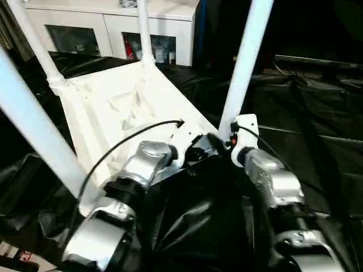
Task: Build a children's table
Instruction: Rotate leg to tighten
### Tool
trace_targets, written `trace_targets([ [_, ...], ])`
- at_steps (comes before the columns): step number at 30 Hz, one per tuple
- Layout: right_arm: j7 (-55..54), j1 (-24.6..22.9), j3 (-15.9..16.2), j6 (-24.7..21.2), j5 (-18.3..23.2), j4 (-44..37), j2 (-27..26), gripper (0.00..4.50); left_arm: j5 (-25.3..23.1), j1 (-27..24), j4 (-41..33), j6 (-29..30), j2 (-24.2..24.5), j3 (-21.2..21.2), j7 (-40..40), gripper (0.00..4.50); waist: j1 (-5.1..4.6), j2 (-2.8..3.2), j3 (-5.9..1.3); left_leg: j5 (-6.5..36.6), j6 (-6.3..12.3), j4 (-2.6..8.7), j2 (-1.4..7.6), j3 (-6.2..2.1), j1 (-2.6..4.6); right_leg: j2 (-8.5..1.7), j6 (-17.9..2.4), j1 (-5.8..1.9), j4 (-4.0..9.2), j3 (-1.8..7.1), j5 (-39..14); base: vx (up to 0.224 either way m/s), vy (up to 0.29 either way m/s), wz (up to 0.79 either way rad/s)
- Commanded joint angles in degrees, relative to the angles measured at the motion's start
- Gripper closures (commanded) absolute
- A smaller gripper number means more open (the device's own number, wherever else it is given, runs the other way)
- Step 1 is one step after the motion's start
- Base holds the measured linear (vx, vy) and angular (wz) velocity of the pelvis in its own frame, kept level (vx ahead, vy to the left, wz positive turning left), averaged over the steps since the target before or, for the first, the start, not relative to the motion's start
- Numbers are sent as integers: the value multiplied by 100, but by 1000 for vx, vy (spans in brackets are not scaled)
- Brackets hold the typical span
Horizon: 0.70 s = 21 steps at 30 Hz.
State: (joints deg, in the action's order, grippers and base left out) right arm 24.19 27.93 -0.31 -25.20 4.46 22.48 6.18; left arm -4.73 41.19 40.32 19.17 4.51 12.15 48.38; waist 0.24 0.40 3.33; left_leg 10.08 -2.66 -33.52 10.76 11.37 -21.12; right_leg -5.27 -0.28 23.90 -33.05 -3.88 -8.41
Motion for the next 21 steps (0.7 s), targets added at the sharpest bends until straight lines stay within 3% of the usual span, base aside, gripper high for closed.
trace_targets([
  [1, 949, -82, 720, -93, 174, -401, 23, 16, 345, -119, -359, -405, -140, 293, 792, 450, 38, -96, -355, 1602, 344, 390, 175, -108, 42, -271, -913, -283, 494, 198, -2425, 0, 0, 0],
  [7, 2030, -392, 1078, -67, 179, -1035, 884, 3, 439, -414, -801, -562, 382, 565, 1779, 450, 97, -69, -340, 1735, 273, 416, 217, -125, 67, -284, -861, -252, 496, 215, -2613, 0, 0, 0],
  [13, 3103, -611, 1229, -163, 462, -1567, 1604, 3, 463, -685, -1249, -531, 970, 855, 2742, 450, 182, -53, -339, 1783, 222, 425, 250, -112, 95, -285, -988, -234, 458, 247, -2370, 0, 0, 0],
  [21, 3278, -671, 1287, -232, 585, -1640, 1662, 82, 388, -764, -1322, -533, 1163, 956, 2870, 450, 172, -80, -364, 1548, 231, 403, 231, -103, 56, -296, -1063, -272, 417, 250, -2121, 0, 0, 0],
])
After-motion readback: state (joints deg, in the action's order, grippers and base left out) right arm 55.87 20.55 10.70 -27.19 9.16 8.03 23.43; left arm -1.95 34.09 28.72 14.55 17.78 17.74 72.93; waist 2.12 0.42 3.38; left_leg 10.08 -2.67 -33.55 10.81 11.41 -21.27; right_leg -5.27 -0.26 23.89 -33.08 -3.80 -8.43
